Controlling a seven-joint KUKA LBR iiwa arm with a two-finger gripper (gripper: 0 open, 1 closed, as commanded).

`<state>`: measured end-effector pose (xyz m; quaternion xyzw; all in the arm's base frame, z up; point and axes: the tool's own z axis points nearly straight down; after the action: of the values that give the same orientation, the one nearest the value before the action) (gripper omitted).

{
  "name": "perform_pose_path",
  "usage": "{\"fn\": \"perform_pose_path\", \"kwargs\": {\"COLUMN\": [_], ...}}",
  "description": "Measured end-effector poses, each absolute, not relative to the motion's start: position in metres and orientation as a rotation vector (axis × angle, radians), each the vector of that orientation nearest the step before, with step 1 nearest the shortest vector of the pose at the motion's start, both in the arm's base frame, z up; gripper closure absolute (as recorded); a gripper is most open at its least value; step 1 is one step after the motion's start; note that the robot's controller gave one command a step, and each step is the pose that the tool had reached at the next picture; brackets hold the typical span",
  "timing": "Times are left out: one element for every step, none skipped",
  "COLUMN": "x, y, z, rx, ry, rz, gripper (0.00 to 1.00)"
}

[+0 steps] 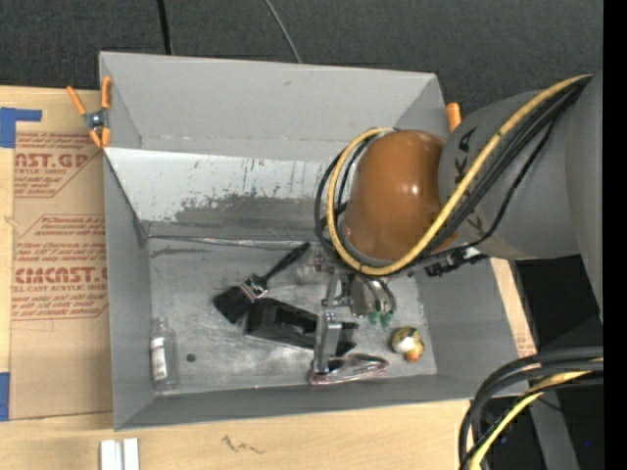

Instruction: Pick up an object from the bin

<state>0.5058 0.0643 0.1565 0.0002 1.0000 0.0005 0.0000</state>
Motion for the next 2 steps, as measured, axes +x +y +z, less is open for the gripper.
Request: {"fn": "perform_pose_path", "kwargs": {"x": [0.506,0.495], "y": [0.064,0.082], "z": [0.157,0.077], "rx": [0.001,0.338], "ry": [3.142,3.102], "rz": [0.002,0.0], "gripper": [0.0,1.0]}}
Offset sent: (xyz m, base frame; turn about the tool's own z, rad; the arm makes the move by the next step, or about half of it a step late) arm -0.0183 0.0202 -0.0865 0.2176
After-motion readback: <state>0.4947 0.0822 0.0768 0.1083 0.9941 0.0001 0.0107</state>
